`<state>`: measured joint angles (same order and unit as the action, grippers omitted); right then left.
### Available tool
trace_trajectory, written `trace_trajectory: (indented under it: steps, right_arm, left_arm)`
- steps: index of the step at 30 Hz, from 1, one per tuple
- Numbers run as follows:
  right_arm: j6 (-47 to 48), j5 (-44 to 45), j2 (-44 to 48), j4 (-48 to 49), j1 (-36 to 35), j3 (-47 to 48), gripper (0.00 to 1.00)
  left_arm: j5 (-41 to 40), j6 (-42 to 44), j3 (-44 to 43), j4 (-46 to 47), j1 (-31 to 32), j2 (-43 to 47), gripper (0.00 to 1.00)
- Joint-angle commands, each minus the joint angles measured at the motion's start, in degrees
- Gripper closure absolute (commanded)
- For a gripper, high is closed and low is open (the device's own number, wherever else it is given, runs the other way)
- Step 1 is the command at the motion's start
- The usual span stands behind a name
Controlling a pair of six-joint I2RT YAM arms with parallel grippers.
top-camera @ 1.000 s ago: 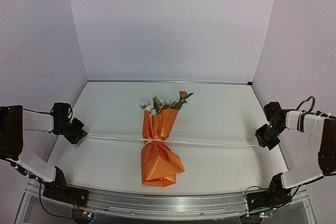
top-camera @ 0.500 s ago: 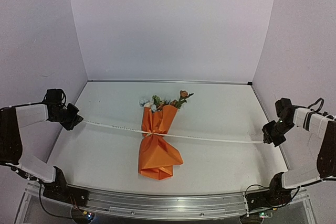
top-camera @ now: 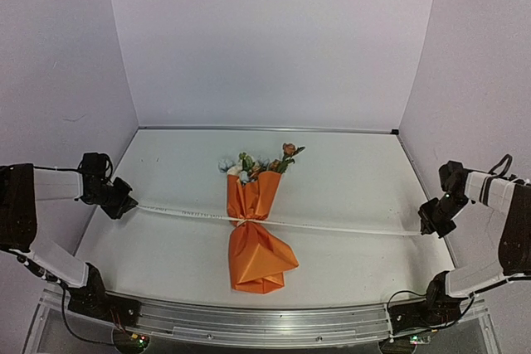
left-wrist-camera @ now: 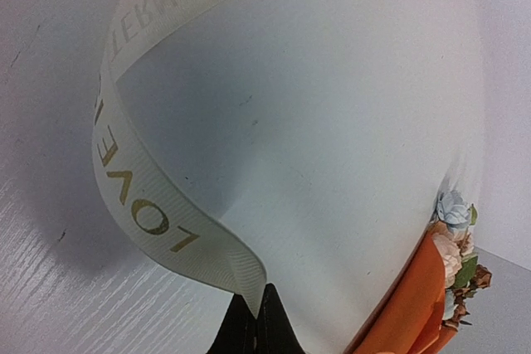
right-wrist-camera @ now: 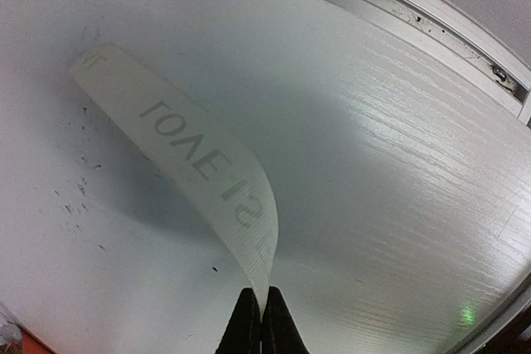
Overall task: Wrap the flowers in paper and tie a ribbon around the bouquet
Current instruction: Tie the ribbon around the folded bouquet, then move the folded bouquet to the center of the board.
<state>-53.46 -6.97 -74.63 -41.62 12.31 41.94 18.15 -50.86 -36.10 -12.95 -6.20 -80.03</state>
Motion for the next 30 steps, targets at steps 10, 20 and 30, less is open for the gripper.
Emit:
trace_trajectory:
  steps: [10,20,30]
  right_arm:
    - [7.44,1.45,0.35,0.22,-0.29,0.97,0.52]
    - [14.07,3.19,3.54,-0.62,-12.75,4.98,0.16]
    - [21.94,-3.44,-0.73,6.77,-30.09,9.31,0.12]
  left_arm:
    - [-13.01,5.58,-4.62,-0.97,3.1,3.43,0.44]
    - [-13.14,12.11,-9.96,-4.95,9.52,8.6,0.18]
    - [-4.32,14.24,-14.42,2.57,32.62,-1.92,0.33]
